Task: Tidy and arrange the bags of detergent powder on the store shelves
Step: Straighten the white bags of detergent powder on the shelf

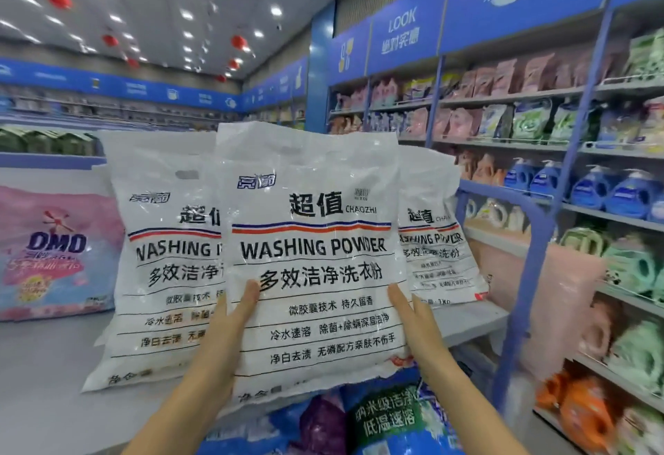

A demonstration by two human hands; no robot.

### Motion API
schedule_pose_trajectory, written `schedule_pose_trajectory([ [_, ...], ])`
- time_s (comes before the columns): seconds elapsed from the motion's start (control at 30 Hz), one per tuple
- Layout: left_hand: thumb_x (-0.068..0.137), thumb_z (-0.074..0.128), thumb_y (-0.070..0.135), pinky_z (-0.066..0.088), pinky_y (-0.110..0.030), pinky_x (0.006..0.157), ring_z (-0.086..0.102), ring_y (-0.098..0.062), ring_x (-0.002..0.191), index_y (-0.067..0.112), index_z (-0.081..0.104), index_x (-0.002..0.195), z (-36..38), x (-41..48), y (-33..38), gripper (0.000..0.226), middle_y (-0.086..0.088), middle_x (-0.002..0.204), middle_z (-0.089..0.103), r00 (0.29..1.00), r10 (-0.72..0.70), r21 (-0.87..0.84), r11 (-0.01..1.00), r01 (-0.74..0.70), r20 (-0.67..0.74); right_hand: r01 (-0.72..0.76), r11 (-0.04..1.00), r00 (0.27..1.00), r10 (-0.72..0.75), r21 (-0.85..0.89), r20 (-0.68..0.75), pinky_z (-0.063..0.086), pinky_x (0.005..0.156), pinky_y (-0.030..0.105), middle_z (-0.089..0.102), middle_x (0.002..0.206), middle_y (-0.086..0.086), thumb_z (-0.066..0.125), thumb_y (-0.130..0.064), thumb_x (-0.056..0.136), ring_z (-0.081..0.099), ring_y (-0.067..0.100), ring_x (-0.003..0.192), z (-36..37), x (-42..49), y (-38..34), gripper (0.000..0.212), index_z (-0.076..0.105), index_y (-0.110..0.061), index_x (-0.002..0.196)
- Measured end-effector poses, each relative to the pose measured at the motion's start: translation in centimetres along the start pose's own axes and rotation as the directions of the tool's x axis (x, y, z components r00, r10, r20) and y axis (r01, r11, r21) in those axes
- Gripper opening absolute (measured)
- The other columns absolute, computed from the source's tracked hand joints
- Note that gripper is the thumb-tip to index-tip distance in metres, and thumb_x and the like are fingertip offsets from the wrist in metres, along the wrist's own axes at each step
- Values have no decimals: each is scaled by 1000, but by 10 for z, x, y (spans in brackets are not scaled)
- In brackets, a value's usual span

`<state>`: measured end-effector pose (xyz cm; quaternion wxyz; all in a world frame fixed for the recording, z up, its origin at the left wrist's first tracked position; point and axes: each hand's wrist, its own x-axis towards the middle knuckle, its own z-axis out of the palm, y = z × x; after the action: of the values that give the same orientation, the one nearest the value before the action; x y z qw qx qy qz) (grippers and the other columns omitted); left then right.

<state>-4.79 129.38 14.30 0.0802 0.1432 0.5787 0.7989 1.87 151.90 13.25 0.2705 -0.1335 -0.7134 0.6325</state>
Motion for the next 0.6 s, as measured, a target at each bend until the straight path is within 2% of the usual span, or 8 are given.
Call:
schedule_pose_trajectory([
  [0.07, 88, 47, 50, 18, -45, 113, 20, -22, 142, 23, 20, 150, 27, 9, -4, 72, 3, 154, 23, 1000, -13, 1, 1000, 13, -21, 2, 1000, 1000, -2, -9, 19, 37, 71, 10, 49, 93, -11, 42, -34, 97, 45, -4, 79, -18, 15, -4, 15, 44, -21, 104],
  [0.17, 84, 49, 57, 22, -44, 112, 19, -21, 142, 24, 18, 150, 53, 22, -16, 80, 7, 154, 21, 996, 0, 83, 997, 7, -92, 2, 1000, 1000, -2, -10, 5, 27, 101, 22, 39, 143, 1, 40, -45, 95, 37, 19, 130, -43, 51, 17, 56, 36, -11, 140],
  [0.23, 77, 55, 67, 26, -48, 111, 25, -24, 140, 25, 23, 148, 61, 35, -29, 88, 12, 144, 29, 990, 27, 107, 994, -13, -135, 38, 999, 999, -38, -12, -2, 24, 106, 28, 32, 149, 3, 39, -48, 94, 29, 18, 136, -52, 68, 35, 63, 31, -11, 144],
  [0.3, 78, 57, 66, 28, -47, 110, 31, -22, 136, 22, 26, 147, 72, 40, -37, 87, 5, 150, 29, 978, 63, 118, 992, -39, -201, 66, 998, 998, -66, -22, 5, 29, 99, 17, 46, 134, 0, 38, -42, 96, 40, 16, 125, -50, 71, 41, 57, 35, -8, 142],
  [0.33, 84, 55, 57, 28, -45, 108, 32, -19, 133, 19, 28, 146, 77, 43, -41, 78, 2, 150, 30, 968, 90, 111, 992, -65, -236, 96, 995, 995, -96, -30, -16, 34, 87, 11, 49, 103, -6, 39, -35, 98, 49, 15, 112, -47, 70, 41, 49, 41, -6, 137],
  [0.43, 89, 52, 49, 31, -42, 105, 34, -18, 131, 18, 38, 141, 92, 49, -48, 62, 1, 144, 37, 925, 186, 160, 977, -139, -332, 203, 973, 977, -208, -106, -39, 41, 73, 27, 61, 91, 20, 40, -22, 99, 55, 40, 96, -42, 73, 39, 18, 56, -26, 105],
  [0.53, 91, 48, 49, 41, -26, 81, 52, -8, 102, 37, 54, 97, 105, 57, -47, 15, 16, 105, 57, 884, 281, 236, 951, -202, -373, 311, 945, 947, -317, -101, -54, 41, 62, 8, 63, 81, 6, 41, -26, 98, 57, 30, 86, -43, 86, 38, 14, 50, -35, 93],
  [0.6, 96, 42, 45, 35, -24, 81, 48, 0, 92, 39, 47, 88, 111, 63, -47, 11, 26, 90, 48, 870, 294, 238, 948, -212, -396, 354, 927, 930, -363, -128, -62, 44, 64, 16, 63, 87, 24, 41, -44, 95, 58, 37, 84, -44, 98, 41, 17, 54, -34, 99],
])
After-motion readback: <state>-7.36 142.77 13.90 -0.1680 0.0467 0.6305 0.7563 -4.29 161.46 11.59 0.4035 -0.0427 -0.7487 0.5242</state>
